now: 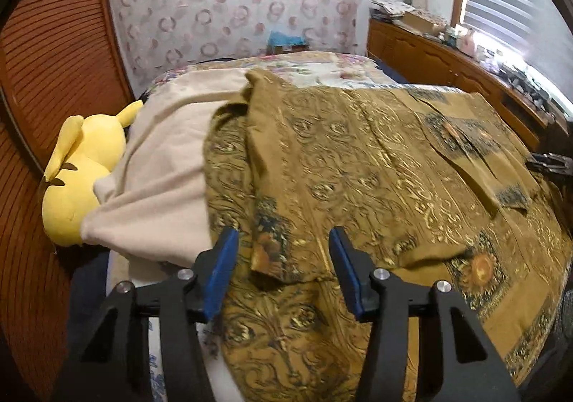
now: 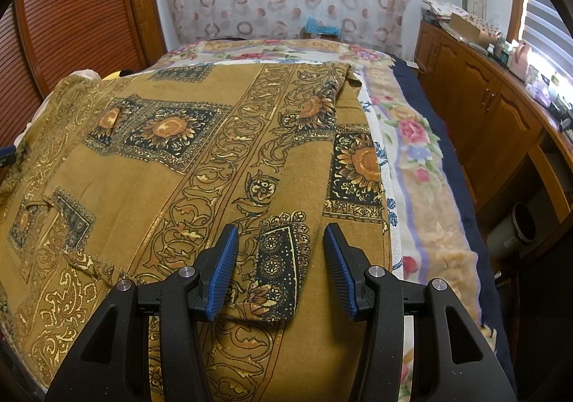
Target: Fold small clothes
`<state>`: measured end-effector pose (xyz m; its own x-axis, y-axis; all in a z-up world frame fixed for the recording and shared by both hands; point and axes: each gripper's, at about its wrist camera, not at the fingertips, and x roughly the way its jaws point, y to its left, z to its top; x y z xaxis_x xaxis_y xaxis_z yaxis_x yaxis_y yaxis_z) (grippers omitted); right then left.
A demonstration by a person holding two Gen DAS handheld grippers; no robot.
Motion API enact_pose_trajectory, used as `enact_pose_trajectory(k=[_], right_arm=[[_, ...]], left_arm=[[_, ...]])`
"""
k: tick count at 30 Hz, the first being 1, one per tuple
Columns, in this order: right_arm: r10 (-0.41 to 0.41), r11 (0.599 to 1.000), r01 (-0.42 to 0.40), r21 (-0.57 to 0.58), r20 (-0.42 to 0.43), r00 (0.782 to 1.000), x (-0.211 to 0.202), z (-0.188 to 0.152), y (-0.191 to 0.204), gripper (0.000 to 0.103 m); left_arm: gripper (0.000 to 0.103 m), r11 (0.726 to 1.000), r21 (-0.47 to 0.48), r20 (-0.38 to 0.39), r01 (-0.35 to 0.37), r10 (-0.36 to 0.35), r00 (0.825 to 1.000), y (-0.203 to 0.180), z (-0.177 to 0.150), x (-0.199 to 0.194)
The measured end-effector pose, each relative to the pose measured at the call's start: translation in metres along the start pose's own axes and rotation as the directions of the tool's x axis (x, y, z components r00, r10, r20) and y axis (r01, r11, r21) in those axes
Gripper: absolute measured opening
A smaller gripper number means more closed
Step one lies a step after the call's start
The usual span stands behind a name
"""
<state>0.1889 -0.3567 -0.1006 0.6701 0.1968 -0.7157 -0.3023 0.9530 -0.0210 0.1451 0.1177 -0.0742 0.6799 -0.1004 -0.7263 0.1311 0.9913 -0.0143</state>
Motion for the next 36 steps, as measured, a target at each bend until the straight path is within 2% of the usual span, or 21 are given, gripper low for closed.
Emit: enact_pose_trajectory(k=[3, 5, 6, 8, 15, 16, 17, 21, 22, 23, 25, 26, 30, 36], right_arm=[[0.000, 1.000, 0.000, 0.000, 0.000, 1.000, 0.000, 0.000, 0.000, 0.050], [0.000, 1.000, 0.000, 0.000, 0.000, 1.000, 0.000, 0.000, 0.000, 0.050], [0.000, 1.000, 0.000, 0.000, 0.000, 1.000, 0.000, 0.000, 0.000, 0.050], [0.000, 1.000, 0.000, 0.000, 0.000, 1.000, 0.000, 0.000, 0.000, 0.050], [0.000, 1.000, 0.000, 0.000, 0.000, 1.000, 0.000, -0.001, 0.000, 0.050], [0.000, 1.000, 0.000, 0.000, 0.001, 1.000, 0.000, -0.001, 0.000, 0.050], [-0.001, 1.000, 0.001, -0.001, 0.001, 1.000, 0.000, -0.001, 0.001, 0.050], [0.001, 1.000, -0.001, 0.000, 0.000, 1.000, 0.000, 0.000, 0.000, 0.050], [0.007, 1.000, -0.007, -0.001, 0.000, 1.000, 0.000, 0.000, 0.001, 0.044], [0.028, 1.000, -0.028, -0.005, 0.002, 1.000, -0.001, 0.001, 0.000, 0.024], [0.052, 0.999, -0.052, -0.005, -0.010, 0.999, -0.002, 0.004, -0.001, 0.008], [0.063, 0.998, -0.063, -0.005, -0.012, 0.998, -0.003, 0.005, -0.002, 0.004], [0.081, 0.997, -0.080, -0.020, 0.029, 0.996, -0.022, 0.007, 0.000, 0.002], [0.108, 0.994, -0.104, -0.041, 0.092, 0.990, -0.067, 0.006, -0.001, 0.002]], left_arm=[[0.051, 1.000, -0.010, 0.012, -0.007, 0.007, 1.000, 0.004, 0.001, 0.002], [0.036, 1.000, -0.011, 0.004, -0.009, 0.009, 1.000, 0.006, 0.004, 0.008], [0.035, 1.000, -0.007, -0.002, -0.007, 0.007, 1.000, 0.005, 0.005, 0.011], [0.026, 1.000, 0.006, -0.015, 0.002, -0.002, 1.000, 0.004, 0.006, 0.017], [0.026, 1.000, 0.016, -0.056, -0.018, 0.019, 0.998, 0.000, 0.008, 0.035], [0.022, 1.000, 0.025, -0.055, -0.016, 0.018, 0.998, -0.002, 0.007, 0.035], [0.006, 0.999, 0.041, -0.052, -0.009, 0.011, 0.999, -0.005, 0.006, 0.035], [0.003, 0.998, 0.067, -0.031, -0.003, 0.005, 1.000, -0.014, 0.007, 0.028], [0.001, 0.998, 0.062, -0.025, 0.008, -0.007, 1.000, -0.014, 0.008, 0.025], [0.000, 0.998, 0.056, -0.020, 0.015, -0.014, 1.000, -0.015, 0.009, 0.023], [0.000, 0.998, 0.050, -0.005, 0.026, -0.025, 1.000, -0.017, 0.014, 0.017], [0.000, 0.998, 0.047, 0.003, 0.034, -0.034, 0.999, -0.018, 0.015, 0.013], [0.000, 0.996, 0.047, 0.063, 0.079, -0.082, 0.995, -0.027, 0.022, -0.016], [0.000, 0.989, 0.039, 0.159, 0.145, -0.149, 0.976, -0.028, 0.023, -0.071]])
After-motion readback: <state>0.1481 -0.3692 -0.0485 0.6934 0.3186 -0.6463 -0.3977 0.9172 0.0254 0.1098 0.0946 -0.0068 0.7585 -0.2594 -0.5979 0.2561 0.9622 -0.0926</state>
